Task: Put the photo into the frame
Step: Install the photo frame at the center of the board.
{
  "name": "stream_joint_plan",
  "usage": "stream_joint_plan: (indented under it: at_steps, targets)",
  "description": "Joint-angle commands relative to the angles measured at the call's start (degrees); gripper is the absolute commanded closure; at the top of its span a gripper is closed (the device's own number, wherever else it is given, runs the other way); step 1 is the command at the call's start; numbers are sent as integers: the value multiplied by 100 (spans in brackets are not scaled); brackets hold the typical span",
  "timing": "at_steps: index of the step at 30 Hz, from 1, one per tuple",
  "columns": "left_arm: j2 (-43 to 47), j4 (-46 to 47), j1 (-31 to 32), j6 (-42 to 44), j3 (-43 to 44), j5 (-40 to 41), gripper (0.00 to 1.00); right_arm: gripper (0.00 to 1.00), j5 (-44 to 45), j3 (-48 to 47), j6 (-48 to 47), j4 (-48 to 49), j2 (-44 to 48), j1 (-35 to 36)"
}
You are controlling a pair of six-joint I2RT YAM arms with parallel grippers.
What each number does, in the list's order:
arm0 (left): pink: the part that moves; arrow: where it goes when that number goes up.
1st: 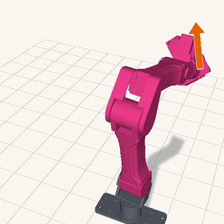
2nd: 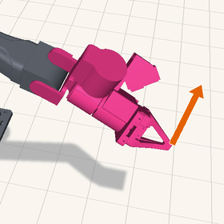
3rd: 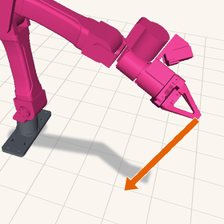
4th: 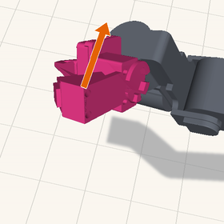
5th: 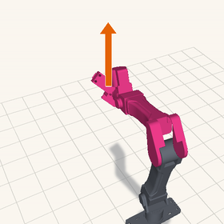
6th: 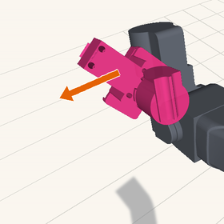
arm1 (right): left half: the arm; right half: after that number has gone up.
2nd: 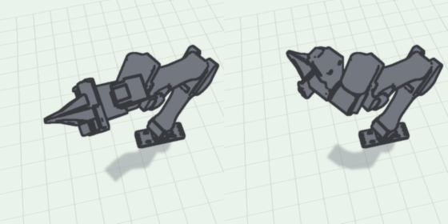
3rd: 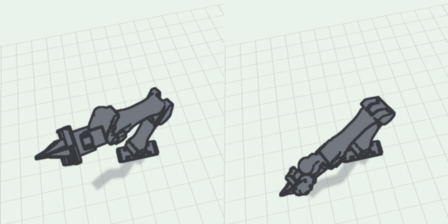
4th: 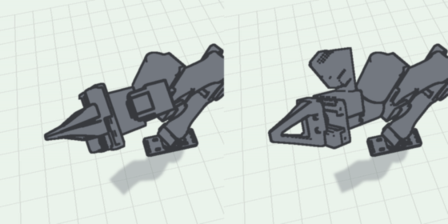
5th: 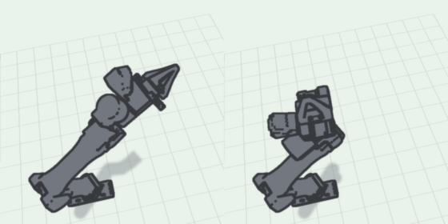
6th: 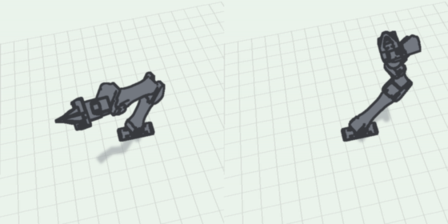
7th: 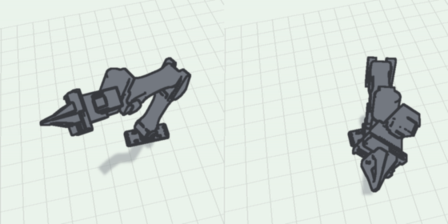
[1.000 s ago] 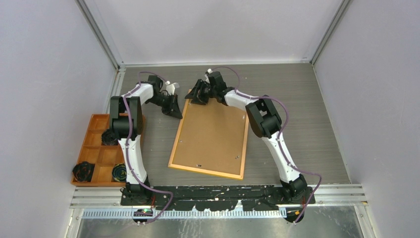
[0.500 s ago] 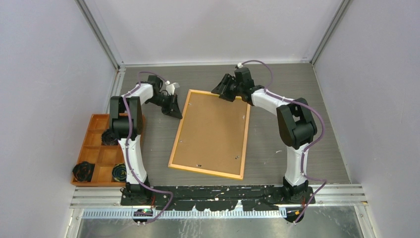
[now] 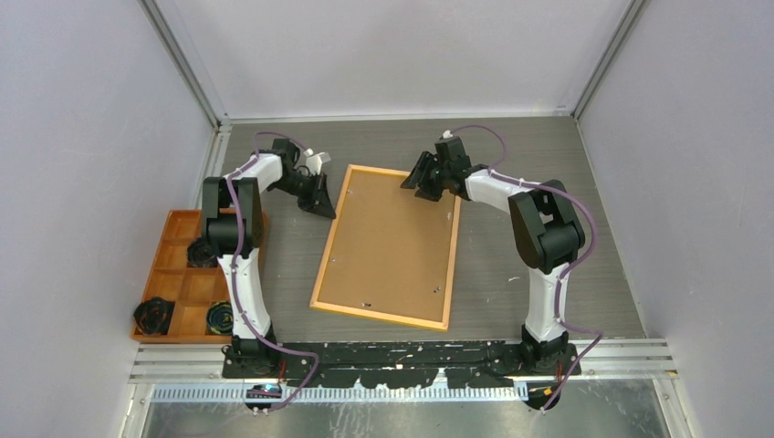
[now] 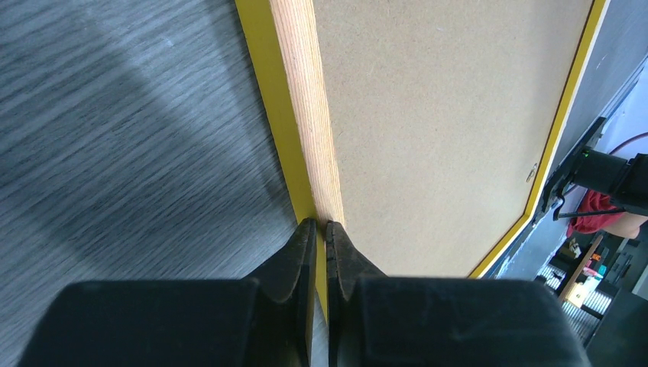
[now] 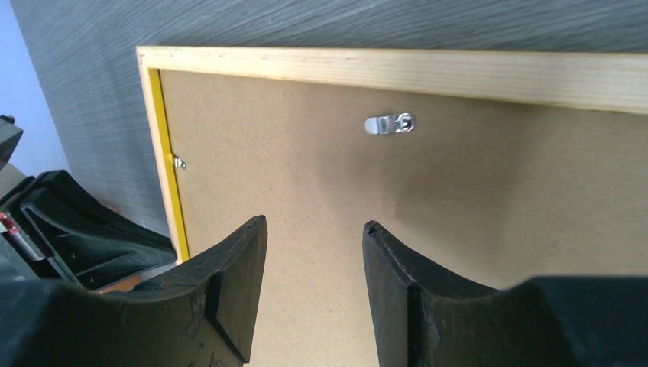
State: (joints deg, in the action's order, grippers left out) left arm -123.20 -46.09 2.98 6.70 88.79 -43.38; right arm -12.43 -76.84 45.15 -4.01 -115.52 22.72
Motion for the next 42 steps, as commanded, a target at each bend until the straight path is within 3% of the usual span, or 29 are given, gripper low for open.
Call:
stream_joint_plan:
  at_steps: [1,22,42]
  targets:
    - [-196,132,71,249,-134,217,94,47,253,-63,-152,218,-90,-62]
    - [-214,84,74,295,-117,189,95,58,919,-631,-278,314,-624,-94]
    - [-214,85,71,337,-122,167,96,63,861,-930,-251,348,-866,-132]
